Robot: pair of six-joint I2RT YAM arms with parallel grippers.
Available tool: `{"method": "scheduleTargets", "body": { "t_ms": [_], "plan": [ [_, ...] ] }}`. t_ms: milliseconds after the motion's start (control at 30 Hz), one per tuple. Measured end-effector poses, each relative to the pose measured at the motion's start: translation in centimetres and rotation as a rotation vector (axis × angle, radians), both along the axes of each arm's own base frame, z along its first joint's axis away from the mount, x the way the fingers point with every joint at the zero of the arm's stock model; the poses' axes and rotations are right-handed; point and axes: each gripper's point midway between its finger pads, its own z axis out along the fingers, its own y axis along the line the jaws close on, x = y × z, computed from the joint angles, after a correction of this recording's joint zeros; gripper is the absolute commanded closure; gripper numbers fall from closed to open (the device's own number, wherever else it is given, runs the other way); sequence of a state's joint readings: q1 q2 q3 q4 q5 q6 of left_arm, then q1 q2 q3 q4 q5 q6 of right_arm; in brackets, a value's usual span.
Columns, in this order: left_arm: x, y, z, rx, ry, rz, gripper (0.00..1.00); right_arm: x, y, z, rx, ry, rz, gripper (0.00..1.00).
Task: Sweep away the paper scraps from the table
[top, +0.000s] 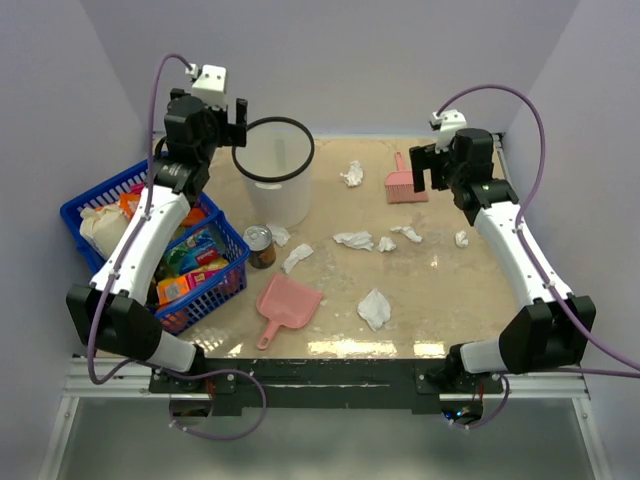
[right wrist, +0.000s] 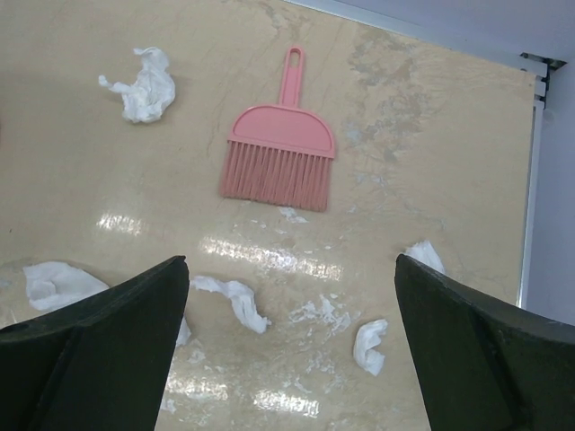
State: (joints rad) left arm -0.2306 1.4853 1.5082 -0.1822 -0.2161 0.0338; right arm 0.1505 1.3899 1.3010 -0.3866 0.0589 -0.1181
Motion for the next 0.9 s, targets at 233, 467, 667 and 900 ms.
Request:
{"method": "scheduleTargets", "body": {
  "t_ms": [233,467,667,900],
  "plan": [
    [-2.9,-3.3,2.2,0.031,-0.046,-0.249,0.01,0.0,0.5,-0.3,-0.045,0.006,0.076,0.02],
    [-7.6,-7.9,2.4,0.073,-0.060,-0.593,0.07,0.3,2.0,-2.2,-0.067,0.063,0.197,0.02],
    [-11.2,-11.5,-1.6,0.100,0.089,-0.823,0.07,-1.8,6.9,-3.3,-0.126,0.085,0.472,0.02],
    [-16.8,-13.4,-7.7,0.183,0.269,-1.008,0.11,-7.7,12.1,-6.7,-0.154,0.170,0.771,0.13]
  ]
}}
